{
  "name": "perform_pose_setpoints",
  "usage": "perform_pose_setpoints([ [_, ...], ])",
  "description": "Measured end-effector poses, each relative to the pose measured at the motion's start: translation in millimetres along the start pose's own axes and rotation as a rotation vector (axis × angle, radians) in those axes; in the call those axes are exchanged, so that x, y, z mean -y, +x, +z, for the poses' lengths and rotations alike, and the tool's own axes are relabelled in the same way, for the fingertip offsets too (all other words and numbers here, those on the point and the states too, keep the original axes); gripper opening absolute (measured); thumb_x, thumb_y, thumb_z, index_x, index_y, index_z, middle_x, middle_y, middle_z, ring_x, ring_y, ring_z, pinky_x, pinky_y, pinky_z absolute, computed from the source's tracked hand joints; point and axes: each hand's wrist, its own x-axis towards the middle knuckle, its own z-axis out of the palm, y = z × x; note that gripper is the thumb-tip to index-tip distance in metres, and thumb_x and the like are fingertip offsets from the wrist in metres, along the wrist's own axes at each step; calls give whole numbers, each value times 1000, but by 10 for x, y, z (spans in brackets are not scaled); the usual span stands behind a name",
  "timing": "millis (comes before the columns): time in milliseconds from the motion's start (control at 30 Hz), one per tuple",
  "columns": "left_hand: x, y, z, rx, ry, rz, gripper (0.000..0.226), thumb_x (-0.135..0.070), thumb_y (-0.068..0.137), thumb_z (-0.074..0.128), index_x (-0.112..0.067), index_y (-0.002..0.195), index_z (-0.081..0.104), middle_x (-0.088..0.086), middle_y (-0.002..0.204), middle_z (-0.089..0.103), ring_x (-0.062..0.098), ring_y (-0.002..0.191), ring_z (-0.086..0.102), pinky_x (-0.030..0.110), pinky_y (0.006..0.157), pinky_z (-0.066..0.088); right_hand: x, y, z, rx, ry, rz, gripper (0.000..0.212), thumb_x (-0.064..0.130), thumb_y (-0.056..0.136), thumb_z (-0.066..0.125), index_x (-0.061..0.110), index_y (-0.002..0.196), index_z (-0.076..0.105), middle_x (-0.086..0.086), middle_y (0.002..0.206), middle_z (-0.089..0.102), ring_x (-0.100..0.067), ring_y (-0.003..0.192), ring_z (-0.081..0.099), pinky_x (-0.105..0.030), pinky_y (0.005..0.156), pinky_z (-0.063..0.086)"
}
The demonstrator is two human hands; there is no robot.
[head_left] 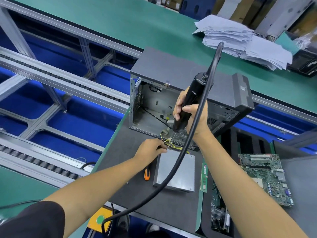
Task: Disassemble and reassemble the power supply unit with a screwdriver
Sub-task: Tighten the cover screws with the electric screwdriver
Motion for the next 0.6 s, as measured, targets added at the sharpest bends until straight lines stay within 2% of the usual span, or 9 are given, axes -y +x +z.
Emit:
perform_pose_setpoints([
  [400,15,-46,19,-55,59,36,21,-40,91,73,-23,103,76,-11,100,73,7,88,67,32,84,57,-9,32,7,7,36,1,11,19,60,61,25,68,67,1,55,56,-19,39,47,-27,50,40],
  [600,30,-24,40,-52,94,67,20,-42,92,70,-25,103,75,-12,102,72,6,92,66,33,84,57,-43,47,-2,16,27,9,10,20,62,63,24,69,69,-1,56,56,-20,40,48,-27,49,41],
])
